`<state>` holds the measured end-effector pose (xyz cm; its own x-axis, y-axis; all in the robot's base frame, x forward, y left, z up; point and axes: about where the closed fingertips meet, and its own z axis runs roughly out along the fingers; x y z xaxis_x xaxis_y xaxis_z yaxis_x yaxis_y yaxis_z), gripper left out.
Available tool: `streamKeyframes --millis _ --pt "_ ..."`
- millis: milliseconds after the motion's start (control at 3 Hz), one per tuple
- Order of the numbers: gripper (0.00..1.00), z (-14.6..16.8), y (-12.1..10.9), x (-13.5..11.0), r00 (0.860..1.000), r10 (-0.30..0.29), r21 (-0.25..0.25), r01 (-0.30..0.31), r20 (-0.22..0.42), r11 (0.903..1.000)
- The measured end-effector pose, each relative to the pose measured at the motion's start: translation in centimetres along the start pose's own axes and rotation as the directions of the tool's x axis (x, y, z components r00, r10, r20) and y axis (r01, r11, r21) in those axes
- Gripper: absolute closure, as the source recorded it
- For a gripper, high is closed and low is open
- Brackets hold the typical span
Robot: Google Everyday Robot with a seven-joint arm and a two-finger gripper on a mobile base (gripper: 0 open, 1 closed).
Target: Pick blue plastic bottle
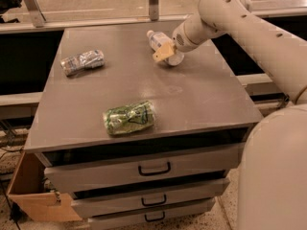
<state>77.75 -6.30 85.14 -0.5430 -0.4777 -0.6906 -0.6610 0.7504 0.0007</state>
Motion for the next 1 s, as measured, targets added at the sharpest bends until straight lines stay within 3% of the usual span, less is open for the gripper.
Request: streamKeyframes --millis 333,667,1000 --pt "0.86 -1.7 1.8 -0.7 1.000 -0.018 -0.044 0.019 0.025 0.9988" --pt "1.00 -4.8 3.8 -1.4 0.994 -0.069 -0.098 0.077 0.088 0.9922" --pt "1.00 -8.8 4.6 -0.6 0.978 -0.135 -0.167 0.161 0.157 0.9728"
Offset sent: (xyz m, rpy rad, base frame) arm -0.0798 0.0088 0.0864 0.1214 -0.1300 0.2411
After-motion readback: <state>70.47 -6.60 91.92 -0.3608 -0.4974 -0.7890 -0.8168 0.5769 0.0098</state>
